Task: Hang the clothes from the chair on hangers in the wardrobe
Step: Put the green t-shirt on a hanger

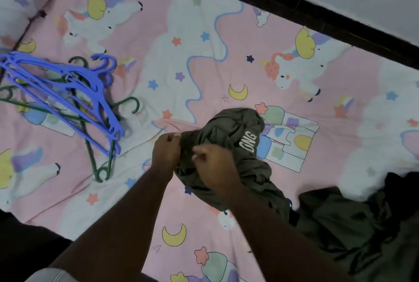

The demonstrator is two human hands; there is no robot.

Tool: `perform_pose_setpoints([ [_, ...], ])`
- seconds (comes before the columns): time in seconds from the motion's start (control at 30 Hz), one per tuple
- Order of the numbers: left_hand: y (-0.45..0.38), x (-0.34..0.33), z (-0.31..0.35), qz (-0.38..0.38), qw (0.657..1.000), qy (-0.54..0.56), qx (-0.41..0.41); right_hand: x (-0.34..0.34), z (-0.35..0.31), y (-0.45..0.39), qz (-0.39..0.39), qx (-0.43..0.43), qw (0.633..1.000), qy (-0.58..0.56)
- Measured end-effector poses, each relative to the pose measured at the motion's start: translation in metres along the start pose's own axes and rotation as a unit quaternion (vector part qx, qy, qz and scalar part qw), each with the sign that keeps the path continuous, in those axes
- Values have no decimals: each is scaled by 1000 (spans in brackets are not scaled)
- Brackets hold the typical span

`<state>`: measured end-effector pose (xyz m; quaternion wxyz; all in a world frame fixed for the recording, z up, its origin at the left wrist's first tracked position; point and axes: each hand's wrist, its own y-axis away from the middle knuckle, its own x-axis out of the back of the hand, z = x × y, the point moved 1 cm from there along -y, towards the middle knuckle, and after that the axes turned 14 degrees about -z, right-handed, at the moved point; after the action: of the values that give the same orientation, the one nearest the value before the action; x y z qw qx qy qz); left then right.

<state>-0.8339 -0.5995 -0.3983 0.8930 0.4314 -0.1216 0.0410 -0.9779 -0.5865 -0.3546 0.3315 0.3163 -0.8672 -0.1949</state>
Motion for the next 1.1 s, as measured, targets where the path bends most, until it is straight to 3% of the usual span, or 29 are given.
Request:
perform_pose_setpoints([
  [0.13, -1, 6, -21, -17, 999, 19, 27, 62, 44, -41, 92, -81, 990, 74],
  [0.3, -4, -8, -37, -47, 998, -20, 40, 99, 83, -82, 84, -125, 977, 152],
  [0.47, -15, -19, -37, -45, 995, -87, -9, 90, 101, -100, 2, -128, 972, 199],
  [0.6, -19, -25, -32, -54, 992, -108, -40, 85, 105, -106, 25, -140, 961, 238],
  [0.77, -5, -11, -29, -30, 998, 21, -50, 110, 98, -85, 125, -133, 976, 117],
  [0.87, 10, 2, -15, -36, 994, 74, -70, 135, 78, -61, 146, -118, 977, 99],
  [1.1, 66, 36, 51, -85, 977, 92, -172, 197, 6, 26, 188, -97, 971, -110],
])
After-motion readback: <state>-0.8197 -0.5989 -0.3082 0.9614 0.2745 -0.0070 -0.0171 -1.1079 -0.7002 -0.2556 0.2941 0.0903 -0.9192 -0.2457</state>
